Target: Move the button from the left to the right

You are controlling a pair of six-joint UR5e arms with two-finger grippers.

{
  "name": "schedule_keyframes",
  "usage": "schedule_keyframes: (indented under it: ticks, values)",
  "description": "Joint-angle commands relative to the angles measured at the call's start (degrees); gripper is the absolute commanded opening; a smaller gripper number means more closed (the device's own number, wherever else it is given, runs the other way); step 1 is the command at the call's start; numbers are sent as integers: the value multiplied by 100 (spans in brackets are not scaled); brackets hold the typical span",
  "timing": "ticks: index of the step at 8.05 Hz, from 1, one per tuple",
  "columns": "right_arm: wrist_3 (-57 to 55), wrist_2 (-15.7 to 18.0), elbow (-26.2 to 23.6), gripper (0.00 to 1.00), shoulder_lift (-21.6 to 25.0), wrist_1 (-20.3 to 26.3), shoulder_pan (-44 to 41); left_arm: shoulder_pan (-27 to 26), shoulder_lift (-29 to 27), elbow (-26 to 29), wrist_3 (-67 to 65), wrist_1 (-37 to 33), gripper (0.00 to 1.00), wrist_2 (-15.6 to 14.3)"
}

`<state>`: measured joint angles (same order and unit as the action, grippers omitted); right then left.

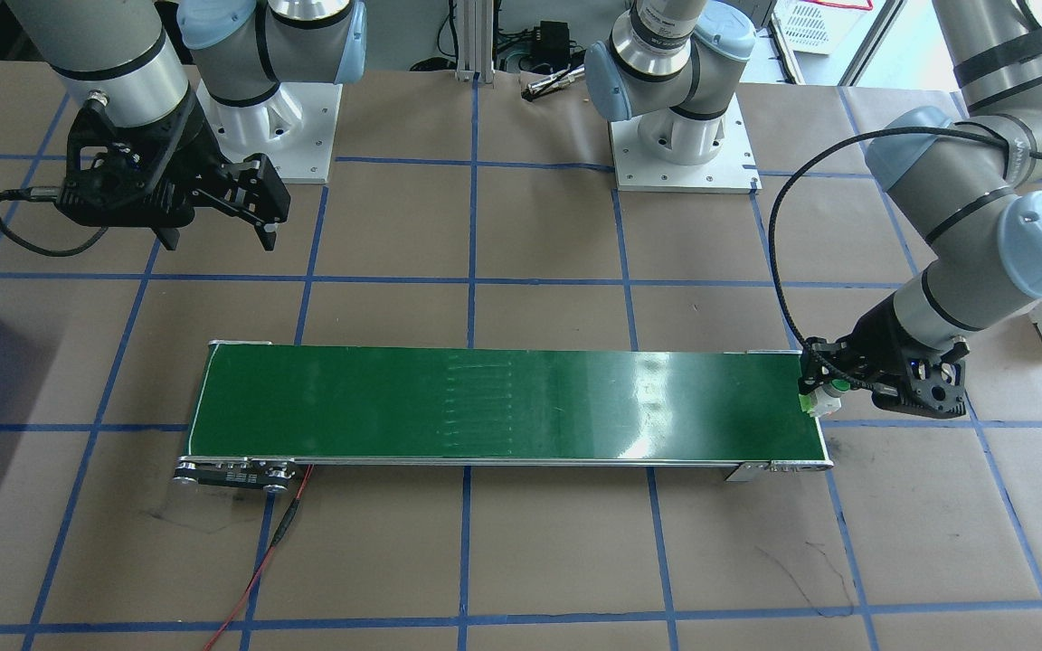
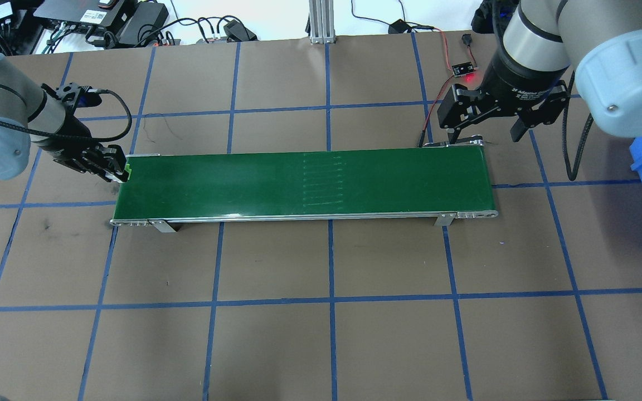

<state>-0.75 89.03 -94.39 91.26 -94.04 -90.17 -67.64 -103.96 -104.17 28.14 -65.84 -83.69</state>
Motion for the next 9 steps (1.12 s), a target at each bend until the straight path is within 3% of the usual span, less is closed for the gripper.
schedule_keyframes:
  ticks: [1, 3, 4, 5, 7, 9]
  values:
    - [-4, 1, 0, 100, -3, 0, 0, -100, -150, -130, -2, 212, 0, -7]
    - [-4, 1, 0, 100, -3, 0, 0, -100, -151, -112, -28, 212, 5, -16]
    - [-4, 1, 0, 100, -3, 0, 0, -109, -125, -112, -46, 203, 84, -25]
    - [-4, 1, 0, 100, 6, 0, 0, -118, -55, -121, -72, 125, 99, -25]
    - [-4, 1, 0, 100, -3, 0, 0, -205, 304, -112, -456, -234, 100, -33]
    - [-4, 1, -9, 100, -3, 0, 0, -363, 1277, -103, -1502, -1662, 100, -42]
